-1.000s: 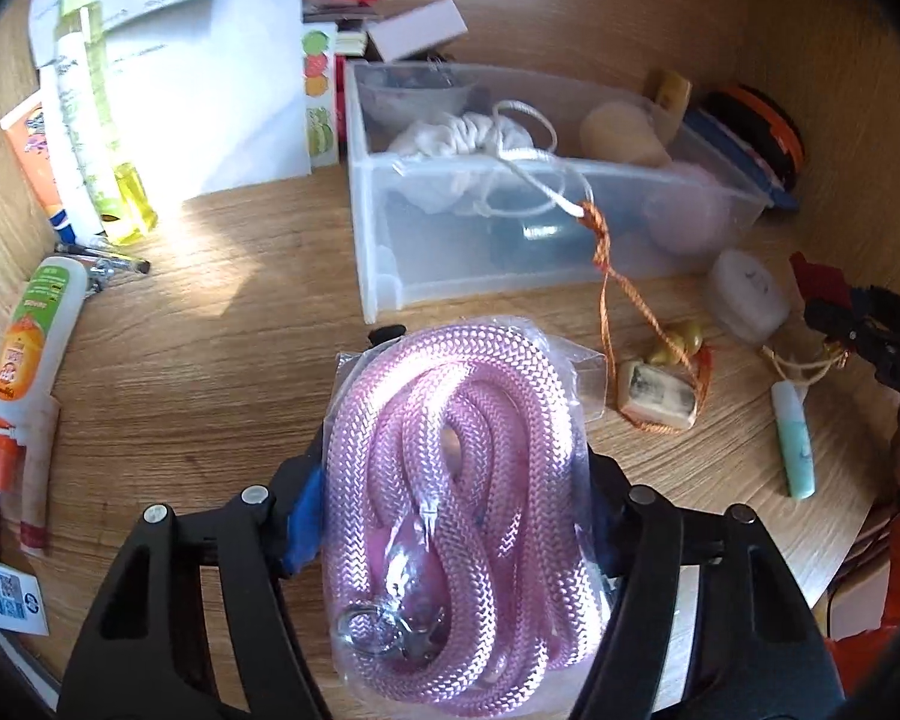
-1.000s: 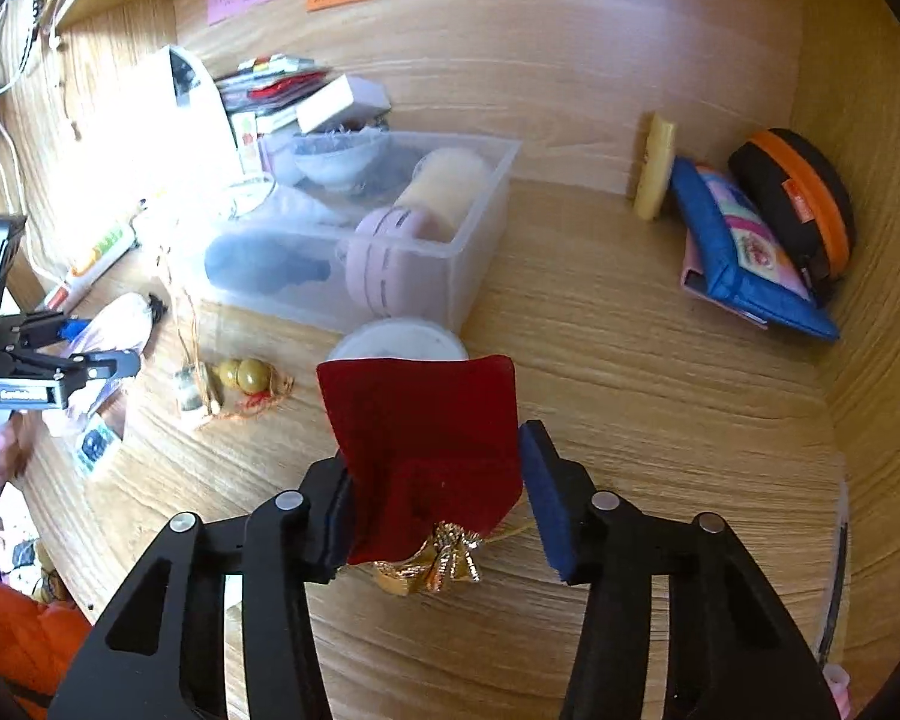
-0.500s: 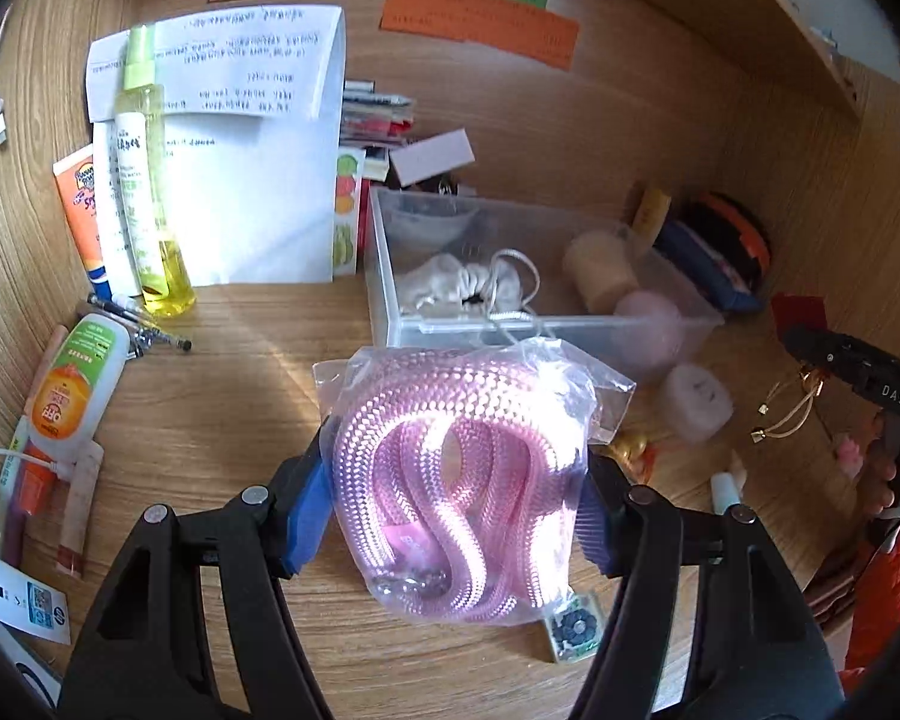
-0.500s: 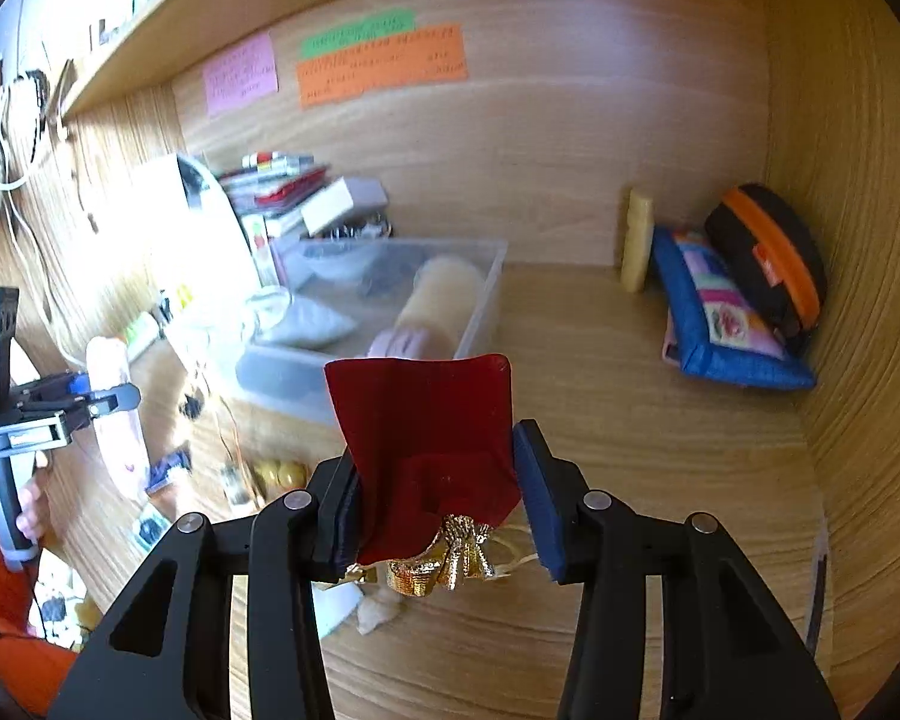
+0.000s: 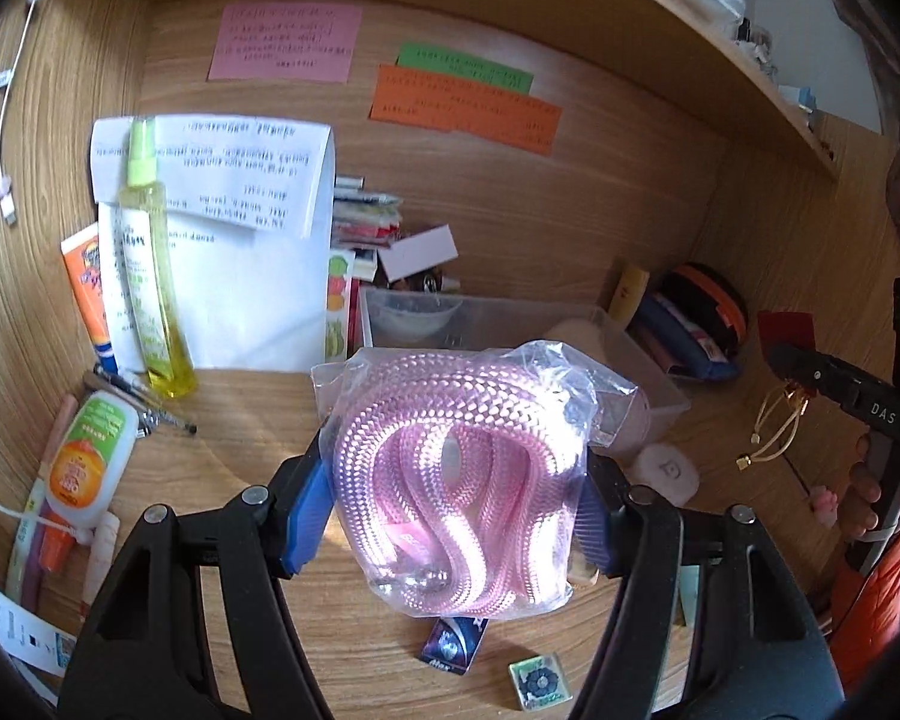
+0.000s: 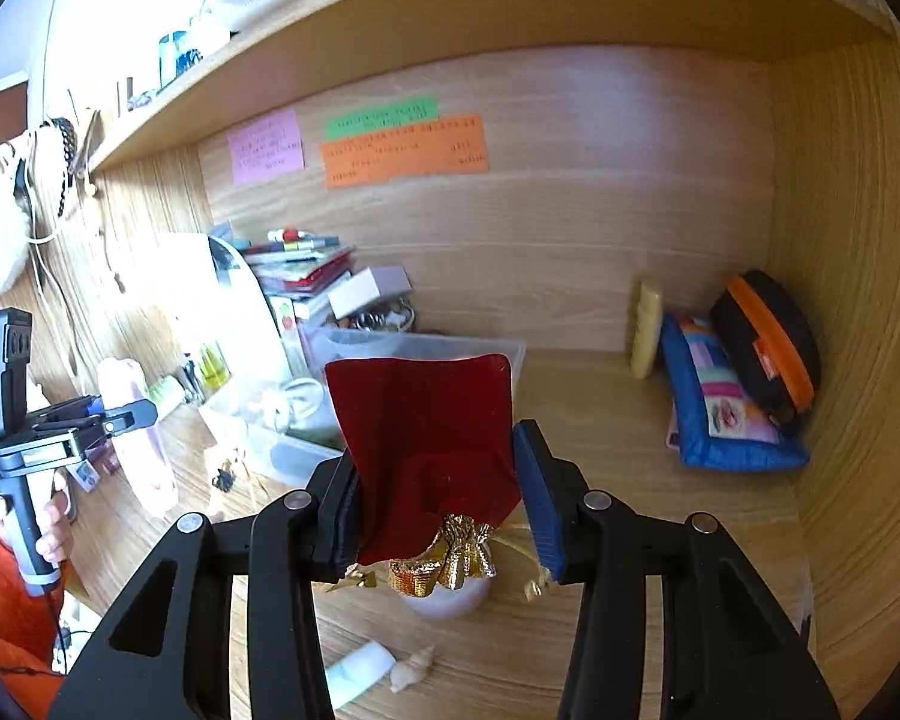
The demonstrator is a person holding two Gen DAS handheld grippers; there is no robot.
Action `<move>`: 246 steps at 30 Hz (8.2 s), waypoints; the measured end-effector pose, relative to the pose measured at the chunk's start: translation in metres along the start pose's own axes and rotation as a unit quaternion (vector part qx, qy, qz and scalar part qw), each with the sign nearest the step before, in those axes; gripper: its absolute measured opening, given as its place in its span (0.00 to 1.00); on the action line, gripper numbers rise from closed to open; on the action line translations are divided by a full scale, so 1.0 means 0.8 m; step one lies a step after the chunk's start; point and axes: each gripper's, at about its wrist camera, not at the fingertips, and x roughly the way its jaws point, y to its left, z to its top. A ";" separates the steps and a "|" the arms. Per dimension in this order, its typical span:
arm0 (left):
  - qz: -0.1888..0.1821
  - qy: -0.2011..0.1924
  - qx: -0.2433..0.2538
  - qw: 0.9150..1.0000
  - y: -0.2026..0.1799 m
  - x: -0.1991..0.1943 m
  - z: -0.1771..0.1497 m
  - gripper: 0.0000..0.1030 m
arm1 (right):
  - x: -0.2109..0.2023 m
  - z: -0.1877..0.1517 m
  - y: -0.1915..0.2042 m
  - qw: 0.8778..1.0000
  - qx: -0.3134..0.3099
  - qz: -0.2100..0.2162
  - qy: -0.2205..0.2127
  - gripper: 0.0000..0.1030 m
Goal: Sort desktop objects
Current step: 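Carry the red pouch and bagged pink rope over the clear box with both tools, then open both tools to drop the red pouch and pink rope into the box, then grasp the small shell with the right tool while the left tool grasps the blue Max box, then carry the shell and Max box over the clear box and open both tools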
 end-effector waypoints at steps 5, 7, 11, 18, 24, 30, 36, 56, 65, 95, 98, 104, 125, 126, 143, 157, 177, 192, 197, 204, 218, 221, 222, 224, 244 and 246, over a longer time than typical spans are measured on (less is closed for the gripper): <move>0.004 -0.023 0.006 1.000 0.000 -0.007 0.018 0.65 | 0.004 0.009 0.001 1.000 0.006 0.003 -0.007 0.41; 0.006 -0.029 0.006 1.000 0.002 -0.008 0.025 0.65 | 0.007 0.012 0.001 1.000 0.010 0.008 -0.008 0.41; 0.008 -0.035 0.006 0.999 0.006 -0.004 0.039 0.65 | 0.017 0.021 0.002 1.000 0.012 0.017 -0.008 0.41; 0.002 -0.044 0.006 0.999 0.006 0.014 0.064 0.65 | 0.046 0.040 0.010 0.999 0.014 0.042 -0.005 0.41; 0.000 -0.040 0.000 0.999 0.008 0.042 0.084 0.65 | 0.062 0.053 0.026 0.998 0.011 0.060 -0.008 0.41; -0.005 -0.015 0.001 1.000 0.003 0.080 0.087 0.65 | 0.077 0.072 0.039 0.999 -0.006 0.047 -0.021 0.41; 0.005 0.009 0.003 1.000 0.006 0.109 0.074 0.65 | 0.114 0.071 0.041 0.999 0.007 0.037 -0.026 0.41; 0.048 0.047 0.034 0.997 0.001 0.156 0.050 0.66 | 0.214 0.020 0.055 0.996 -0.009 0.013 0.087 0.41; 0.063 0.057 0.052 0.995 -0.005 0.162 0.045 0.66 | 0.229 0.006 0.066 0.992 -0.033 0.009 0.120 0.42; 0.037 0.019 0.023 0.999 -0.010 0.117 0.059 0.93 | 0.209 -0.003 0.103 0.992 -0.077 0.007 0.101 0.83; 0.043 0.010 0.028 0.999 -0.011 0.112 0.062 0.93 | 0.201 0.000 0.106 0.992 -0.087 -0.004 0.088 0.83; 0.036 0.012 0.039 0.998 -0.012 0.095 0.058 0.95 | 0.164 0.001 0.085 0.995 -0.049 0.024 0.086 0.83; 0.067 0.061 0.076 0.993 -0.021 0.070 -0.010 0.95 | 0.093 -0.057 0.060 0.993 -0.029 -0.071 0.085 0.97; 0.068 0.063 0.075 0.993 -0.020 0.068 -0.014 0.95 | 0.093 -0.060 0.060 0.993 -0.028 -0.070 0.087 0.97; 0.106 0.134 0.063 0.983 0.028 0.050 -0.076 0.95 | 0.035 -0.119 0.007 0.983 -0.005 -0.123 0.136 0.97; 0.049 0.153 0.085 0.983 -0.001 0.049 -0.096 0.77 | 0.035 -0.145 0.010 0.983 0.008 -0.087 0.164 0.62; 0.077 0.184 0.112 0.973 -0.013 0.075 -0.102 0.32 | 0.058 -0.150 0.024 0.983 -0.016 -0.055 0.172 0.37; 0.070 0.153 0.076 0.983 -0.004 0.065 -0.092 0.26 | 0.054 -0.140 0.014 0.986 0.002 -0.049 0.159 0.15; 0.057 0.116 0.059 0.990 -0.009 0.057 -0.071 0.26 | 0.050 -0.125 0.019 0.989 -0.007 -0.048 0.141 0.15; 0.043 0.083 0.048 0.994 -0.013 0.055 -0.043 0.26 | 0.046 -0.101 0.022 0.992 -0.015 -0.043 0.116 0.15; 0.036 0.040 0.044 0.998 -0.014 0.050 -0.003 0.26 | 0.062 -0.054 0.026 0.996 -0.024 -0.017 0.086 0.15; 0.033 0.037 0.043 0.998 -0.012 0.054 0.004 0.26 | 0.066 -0.047 0.025 0.996 -0.028 -0.019 0.085 0.15; 0.031 0.035 0.043 0.998 -0.012 0.055 0.007 0.26 | 0.067 -0.044 0.024 0.996 -0.028 -0.019 0.083 0.15; 0.030 0.027 0.046 0.998 -0.011 0.058 0.015 0.26 | 0.069 -0.037 0.022 0.996 -0.028 -0.017 0.079 0.15; -0.001 0.043 0.036 0.998 0.012 0.107 0.039 0.26 | 0.119 0.005 0.009 0.997 -0.023 -0.043 0.067 0.15; 0.001 0.045 0.039 0.998 0.010 0.109 0.037 0.26 | 0.125 0.002 0.006 0.996 -0.019 -0.042 0.071 0.15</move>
